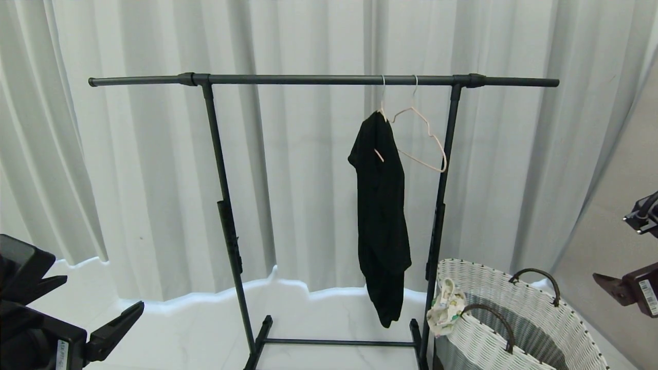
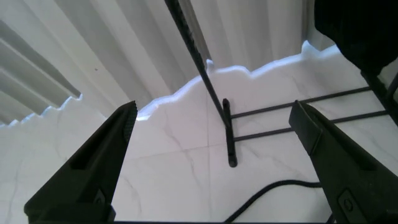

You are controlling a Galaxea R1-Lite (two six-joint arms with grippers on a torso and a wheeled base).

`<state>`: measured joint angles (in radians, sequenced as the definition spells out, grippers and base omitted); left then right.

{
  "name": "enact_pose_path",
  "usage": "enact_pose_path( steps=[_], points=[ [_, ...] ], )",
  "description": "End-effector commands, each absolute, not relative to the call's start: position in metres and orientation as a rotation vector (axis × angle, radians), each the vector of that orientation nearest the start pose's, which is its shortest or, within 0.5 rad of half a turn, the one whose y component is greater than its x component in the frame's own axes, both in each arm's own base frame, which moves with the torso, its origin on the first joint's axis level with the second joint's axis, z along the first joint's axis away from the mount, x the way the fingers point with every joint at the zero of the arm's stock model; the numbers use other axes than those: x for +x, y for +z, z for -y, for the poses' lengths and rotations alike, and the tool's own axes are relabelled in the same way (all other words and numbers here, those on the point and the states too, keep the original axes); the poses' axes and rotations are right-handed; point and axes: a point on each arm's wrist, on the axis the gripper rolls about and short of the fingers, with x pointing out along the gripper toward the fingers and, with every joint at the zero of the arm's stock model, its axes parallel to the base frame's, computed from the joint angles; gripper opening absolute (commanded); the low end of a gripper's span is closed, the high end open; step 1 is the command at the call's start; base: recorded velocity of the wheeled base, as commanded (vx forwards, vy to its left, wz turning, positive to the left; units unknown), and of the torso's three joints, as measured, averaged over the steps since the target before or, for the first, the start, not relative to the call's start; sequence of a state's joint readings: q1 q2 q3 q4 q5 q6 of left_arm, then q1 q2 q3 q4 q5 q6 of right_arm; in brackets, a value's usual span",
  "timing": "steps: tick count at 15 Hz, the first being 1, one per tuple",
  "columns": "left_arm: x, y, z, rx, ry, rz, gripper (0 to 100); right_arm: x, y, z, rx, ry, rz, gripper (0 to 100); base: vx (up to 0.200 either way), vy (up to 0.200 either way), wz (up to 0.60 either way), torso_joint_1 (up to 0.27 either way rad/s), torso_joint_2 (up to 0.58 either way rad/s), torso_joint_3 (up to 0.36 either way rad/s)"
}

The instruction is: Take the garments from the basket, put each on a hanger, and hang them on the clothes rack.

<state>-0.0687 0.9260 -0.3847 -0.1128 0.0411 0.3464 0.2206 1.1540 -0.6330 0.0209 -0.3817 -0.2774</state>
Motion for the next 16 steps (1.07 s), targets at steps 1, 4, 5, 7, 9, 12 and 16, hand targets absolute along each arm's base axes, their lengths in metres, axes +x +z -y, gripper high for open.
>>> enact_pose_path(
  steps=[1,4,5,7,9,12,16],
  points=[
    [0.100,0.173,0.006,0.365,-0.100,-0.411,100,0.154,0.198,-0.025,-0.424,-0.089,-0.539,100,0.000,0.000,0.00,-0.159,0.47,0.300],
    [0.100,0.175,0.007,0.365,-0.106,-0.401,100,0.157,0.194,-0.020,-0.407,-0.124,-0.543,100,0.000,0.000,0.00,-0.097,0.39,0.245],
    [0.100,0.175,0.007,0.365,-0.106,-0.401,100,0.158,0.193,-0.020,-0.393,-0.124,-0.533,100,0.000,0.000,0.00,0.000,0.00,0.000],
    [0.101,0.175,0.007,0.369,-0.107,-0.403,100,0.163,0.185,-0.021,-0.361,-0.126,-0.511,100,0.000,0.000,0.00,-0.050,0.08,0.084],
    [0.102,0.175,0.009,0.368,-0.129,-0.403,100,0.173,0.174,-0.022,-0.353,-0.126,-0.484,100,0.100,0.000,0.00,-0.039,0.10,0.081],
    [0.104,0.175,0.013,0.376,-0.166,-0.404,100,0.188,0.160,-0.027,-0.350,-0.065,-0.509,100,0.200,0.000,0.00,-0.012,0.02,0.025],
    [0.108,0.182,0.020,0.388,-0.225,-0.377,100,0.213,0.126,-0.034,-0.363,-0.025,-0.595,100,0.200,0.000,0.00,0.000,0.01,0.004]
  ],
)
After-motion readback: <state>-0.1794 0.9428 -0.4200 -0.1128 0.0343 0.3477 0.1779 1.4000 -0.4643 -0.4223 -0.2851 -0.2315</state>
